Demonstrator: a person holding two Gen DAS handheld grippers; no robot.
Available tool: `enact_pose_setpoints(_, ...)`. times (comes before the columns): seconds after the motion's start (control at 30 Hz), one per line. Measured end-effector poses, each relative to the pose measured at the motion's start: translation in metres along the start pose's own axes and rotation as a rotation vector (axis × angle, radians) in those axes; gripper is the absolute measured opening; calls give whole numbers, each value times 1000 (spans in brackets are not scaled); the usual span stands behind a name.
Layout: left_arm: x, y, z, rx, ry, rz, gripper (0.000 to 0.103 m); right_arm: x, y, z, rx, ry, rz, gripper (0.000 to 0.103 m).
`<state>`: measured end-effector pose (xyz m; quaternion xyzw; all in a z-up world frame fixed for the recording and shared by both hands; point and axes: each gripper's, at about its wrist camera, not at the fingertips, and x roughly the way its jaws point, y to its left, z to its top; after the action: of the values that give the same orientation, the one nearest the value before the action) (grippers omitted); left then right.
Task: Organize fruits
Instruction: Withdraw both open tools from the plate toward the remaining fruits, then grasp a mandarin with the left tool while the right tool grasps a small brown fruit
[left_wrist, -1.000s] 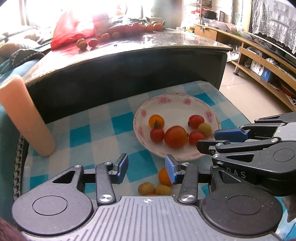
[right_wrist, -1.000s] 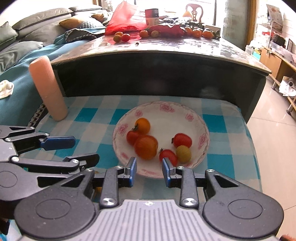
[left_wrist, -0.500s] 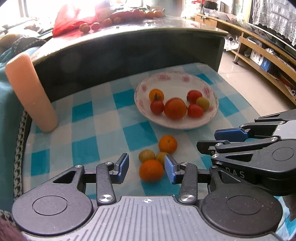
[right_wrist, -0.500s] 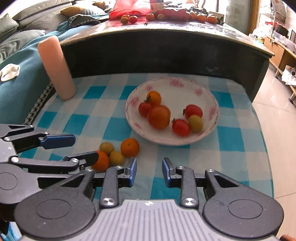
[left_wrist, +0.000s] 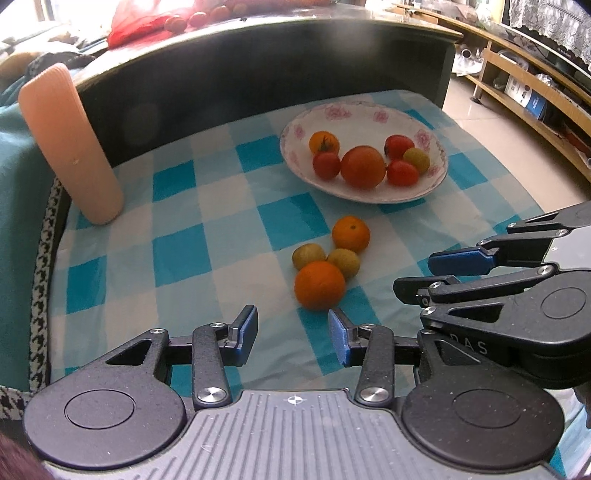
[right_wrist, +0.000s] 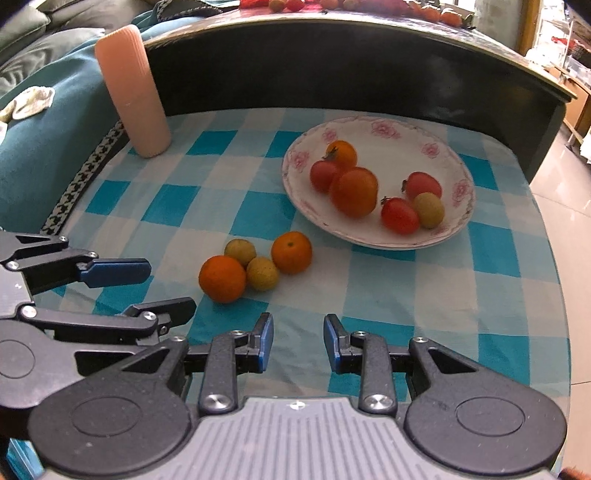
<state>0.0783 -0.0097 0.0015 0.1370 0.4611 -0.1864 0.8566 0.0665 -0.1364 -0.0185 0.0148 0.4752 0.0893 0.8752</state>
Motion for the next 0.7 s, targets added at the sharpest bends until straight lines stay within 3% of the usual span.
enact_pose_setpoints(0.27, 7, 0, 0, 16, 24, -11, 50, 8, -1, 1, -10, 37, 0, 44)
enact_pose_setpoints(0.57, 21, -13, 3, 66, 16, -58, 59, 15, -21, -3, 4, 80, -15, 44)
enact_pose_setpoints(0.7, 27, -15, 5, 77, 13, -65, 58, 15, -27, -5, 6, 88, -15, 44)
